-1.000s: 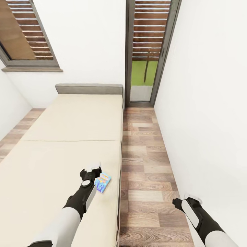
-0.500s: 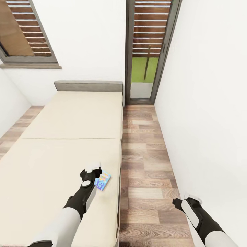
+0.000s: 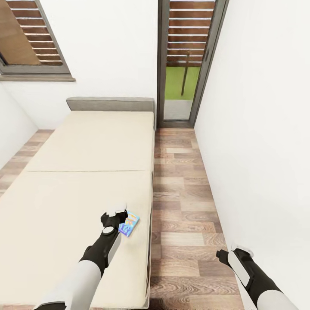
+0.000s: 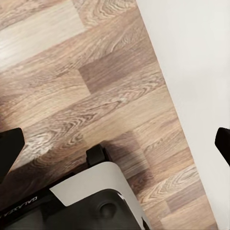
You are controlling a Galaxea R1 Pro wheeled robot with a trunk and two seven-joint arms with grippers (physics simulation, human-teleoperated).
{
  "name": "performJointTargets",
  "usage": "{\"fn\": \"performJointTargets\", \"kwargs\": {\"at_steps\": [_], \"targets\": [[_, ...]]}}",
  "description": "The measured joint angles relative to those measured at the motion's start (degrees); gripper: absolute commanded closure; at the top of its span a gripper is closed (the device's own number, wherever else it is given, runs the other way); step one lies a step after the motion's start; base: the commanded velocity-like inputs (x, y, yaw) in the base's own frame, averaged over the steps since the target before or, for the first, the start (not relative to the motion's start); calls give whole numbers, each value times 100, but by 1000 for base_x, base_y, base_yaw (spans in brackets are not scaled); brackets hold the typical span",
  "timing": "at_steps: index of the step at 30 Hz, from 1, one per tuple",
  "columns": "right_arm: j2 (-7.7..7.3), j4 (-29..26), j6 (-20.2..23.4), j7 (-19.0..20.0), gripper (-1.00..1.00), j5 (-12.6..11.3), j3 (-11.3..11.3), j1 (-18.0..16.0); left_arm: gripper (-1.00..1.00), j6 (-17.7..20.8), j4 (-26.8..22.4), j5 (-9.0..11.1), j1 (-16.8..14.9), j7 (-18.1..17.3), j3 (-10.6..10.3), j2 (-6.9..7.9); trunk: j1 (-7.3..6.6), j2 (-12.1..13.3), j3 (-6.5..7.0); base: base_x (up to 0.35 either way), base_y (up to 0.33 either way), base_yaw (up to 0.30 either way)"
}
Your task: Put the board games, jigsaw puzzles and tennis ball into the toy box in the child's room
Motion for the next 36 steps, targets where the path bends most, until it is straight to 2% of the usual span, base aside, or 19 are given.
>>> {"fn": "performJointTargets", "kwargs": {"at_steps": [17,27,36], "targets": [[0,2,-3,0,-100,0,0,-1,-100,37,-180,-5,0,20,-6,0,0,0,-160,0,0,0],[0,2,-3,0,-100,-1,-1,-1,-100,-8,-197,-4,-1,12,-361,0,0,0,-254,0,0,0],[0,2,-7,0,-100,-1,-1,-1,-100,-29,-197,0,-1,-8,-399,-1,0,0,-339,0,0,0]]}}
